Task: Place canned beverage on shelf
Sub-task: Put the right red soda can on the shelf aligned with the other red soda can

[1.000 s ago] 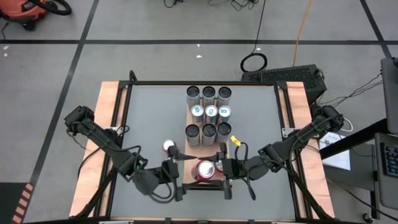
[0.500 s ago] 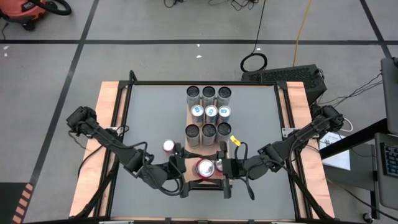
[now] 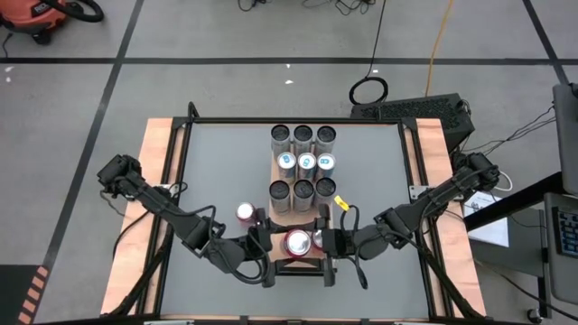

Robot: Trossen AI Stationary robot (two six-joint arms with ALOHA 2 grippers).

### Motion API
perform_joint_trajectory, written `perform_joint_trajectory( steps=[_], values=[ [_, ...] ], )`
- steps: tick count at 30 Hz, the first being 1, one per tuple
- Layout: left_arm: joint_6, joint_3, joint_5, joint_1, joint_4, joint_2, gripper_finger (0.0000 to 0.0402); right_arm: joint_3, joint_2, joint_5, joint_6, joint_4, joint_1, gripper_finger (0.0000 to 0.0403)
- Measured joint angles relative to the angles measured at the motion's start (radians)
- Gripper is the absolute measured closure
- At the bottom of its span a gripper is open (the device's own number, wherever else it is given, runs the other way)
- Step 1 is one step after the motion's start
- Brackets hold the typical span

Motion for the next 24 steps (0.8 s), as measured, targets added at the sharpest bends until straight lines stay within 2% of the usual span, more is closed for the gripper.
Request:
perform_joint_trajectory(
  steps=[5, 10, 16, 24],
  values=[
    [0.038, -0.007, 0.023, 0.001, 0.006, 0.0, 0.0101, 0.0, 0.0, 0.001, 0.0, -0.009, 0.001, 0.0155],
    [0.049, -0.054, 0.024, -0.006, 0.048, 0.0, 0.0103, 0.002, 0.0, -0.016, 0.057, -0.086, 0.002, 0.0113],
    [0.047, -0.154, 0.012, -0.007, 0.2, 0.0, 0.0104, 0.002, -0.001, -0.007, 0.07, -0.131, 0.016, 0.0068],
    [0.078, -0.246, -0.015, -0.019, 0.345, 0.0, 0.0104, 0.002, -0.063, 0.078, 0.014, -0.136, 0.075, 0.006]
  ],
)
